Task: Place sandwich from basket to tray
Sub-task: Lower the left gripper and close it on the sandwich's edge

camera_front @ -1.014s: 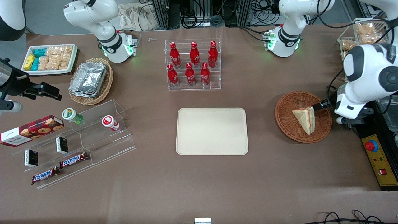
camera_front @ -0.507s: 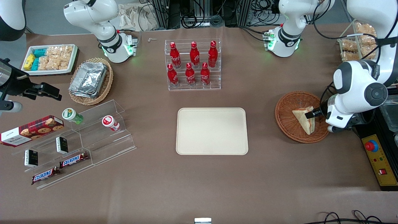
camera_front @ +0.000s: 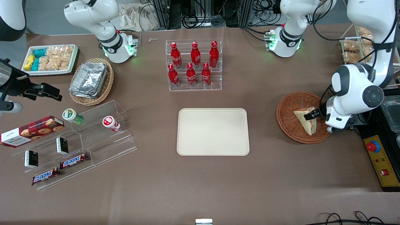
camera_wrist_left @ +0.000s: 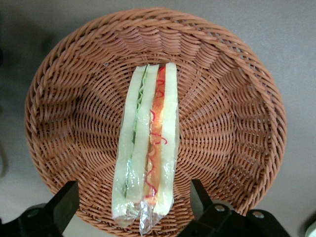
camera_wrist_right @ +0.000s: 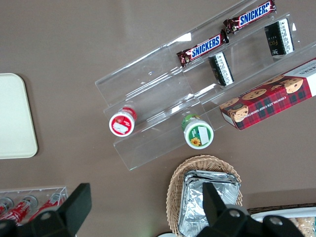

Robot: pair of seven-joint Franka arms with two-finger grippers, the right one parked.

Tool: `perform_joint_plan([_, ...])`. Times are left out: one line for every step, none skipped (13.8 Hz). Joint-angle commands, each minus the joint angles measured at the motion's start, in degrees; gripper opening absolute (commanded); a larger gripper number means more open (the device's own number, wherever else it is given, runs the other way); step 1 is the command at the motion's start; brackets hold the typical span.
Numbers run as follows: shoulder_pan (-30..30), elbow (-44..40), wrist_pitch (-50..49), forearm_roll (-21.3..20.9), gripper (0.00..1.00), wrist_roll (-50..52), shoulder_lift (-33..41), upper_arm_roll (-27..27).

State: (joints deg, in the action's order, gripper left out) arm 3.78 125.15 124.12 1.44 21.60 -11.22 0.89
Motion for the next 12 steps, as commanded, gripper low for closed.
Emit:
perform_joint_plan([0.3, 1.0, 1.6, 0.7, 1.0, 1.1, -0.7, 0.3])
perform_joint_plan([0.3, 1.1, 2.4, 0.7, 1.0, 1.1, -1.1, 0.3])
perform_joint_plan([0.3, 1.1, 2.9, 0.7, 1.0, 1.1, -1.3, 0.3])
perform_joint_plan([0.3, 1.1, 3.2, 0.7, 1.0, 1.1, -2.1, 0.3])
perform_joint_plan([0.3, 1.1, 3.8, 0.7, 1.0, 1.1, -2.6, 0.3])
perform_joint_plan([0.3, 1.1, 4.1, 0.7, 1.0, 1.0, -2.9, 0.3])
perform_joint_plan([0.3, 1.1, 4.1, 0.7, 0.99, 1.1, -2.9, 0.3])
perform_joint_plan([0.1, 1.1, 4.2, 0.7, 0.97, 1.1, -2.9, 0.3])
perform_joint_plan([0.1, 1.1, 4.2, 0.7, 0.94, 1.3, -3.1, 0.3])
perform_joint_plan([0.0, 1.1, 4.3, 0.6, 0.89, 1.8, -3.3, 0.3])
perform_joint_plan([-0.1, 1.1, 4.5, 0.6, 0.85, 1.9, -3.5, 0.3])
perform_joint_plan([-0.3, 1.1, 4.5, 0.4, 0.8, 2.7, -3.5, 0.3])
